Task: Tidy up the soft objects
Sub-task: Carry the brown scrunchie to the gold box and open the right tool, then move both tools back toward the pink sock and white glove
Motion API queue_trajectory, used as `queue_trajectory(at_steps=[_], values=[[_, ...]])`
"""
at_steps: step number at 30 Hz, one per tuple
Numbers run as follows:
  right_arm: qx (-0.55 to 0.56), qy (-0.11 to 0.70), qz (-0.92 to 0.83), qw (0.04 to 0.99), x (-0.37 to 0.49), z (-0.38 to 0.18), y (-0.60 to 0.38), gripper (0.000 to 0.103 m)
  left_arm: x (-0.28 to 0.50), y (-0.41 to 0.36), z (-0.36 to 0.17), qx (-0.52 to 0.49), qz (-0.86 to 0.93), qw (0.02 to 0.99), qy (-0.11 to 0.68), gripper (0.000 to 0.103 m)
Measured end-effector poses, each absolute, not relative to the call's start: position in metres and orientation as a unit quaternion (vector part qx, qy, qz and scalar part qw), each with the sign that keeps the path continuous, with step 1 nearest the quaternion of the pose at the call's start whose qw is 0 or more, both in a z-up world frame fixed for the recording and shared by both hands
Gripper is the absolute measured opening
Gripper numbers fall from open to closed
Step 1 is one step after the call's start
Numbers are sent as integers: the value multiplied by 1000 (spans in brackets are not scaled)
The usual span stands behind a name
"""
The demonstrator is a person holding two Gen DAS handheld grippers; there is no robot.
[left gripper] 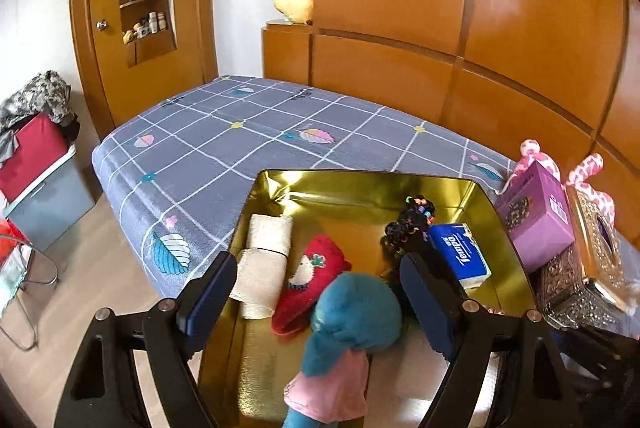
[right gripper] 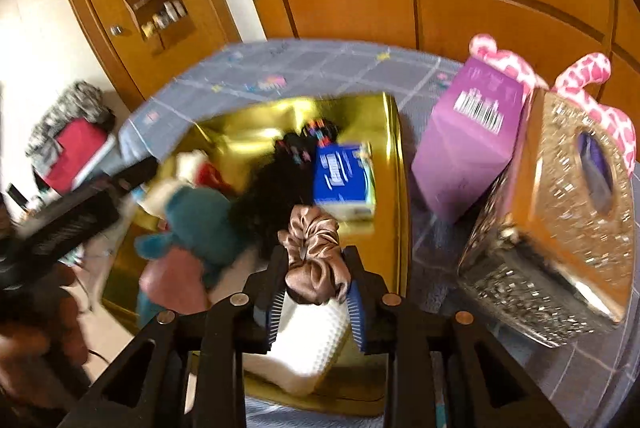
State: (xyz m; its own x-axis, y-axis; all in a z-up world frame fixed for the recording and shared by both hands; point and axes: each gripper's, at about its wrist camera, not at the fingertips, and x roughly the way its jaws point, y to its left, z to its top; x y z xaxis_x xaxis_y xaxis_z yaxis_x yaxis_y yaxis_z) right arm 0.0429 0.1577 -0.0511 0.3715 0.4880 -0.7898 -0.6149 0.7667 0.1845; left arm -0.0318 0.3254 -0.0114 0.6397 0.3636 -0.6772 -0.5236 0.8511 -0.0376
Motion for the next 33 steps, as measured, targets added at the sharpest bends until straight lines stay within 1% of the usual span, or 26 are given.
queue_trajectory(at_steps=[3,7,20,33], values=[[-84,460,324,822,41,-61,159,34,-32,323,-13,-115,243,898,349,84],[-87,452,323,827,37,-61,152,41,-32,319,-12,-113,239,899,349,84],[-82,432,312,842,25,-47,137,41,-32,303,-7,-102,222,907,343,84],[-82,393,291,868,11,-29,119,41,-31,289,-9,-90,202,912,346,85]])
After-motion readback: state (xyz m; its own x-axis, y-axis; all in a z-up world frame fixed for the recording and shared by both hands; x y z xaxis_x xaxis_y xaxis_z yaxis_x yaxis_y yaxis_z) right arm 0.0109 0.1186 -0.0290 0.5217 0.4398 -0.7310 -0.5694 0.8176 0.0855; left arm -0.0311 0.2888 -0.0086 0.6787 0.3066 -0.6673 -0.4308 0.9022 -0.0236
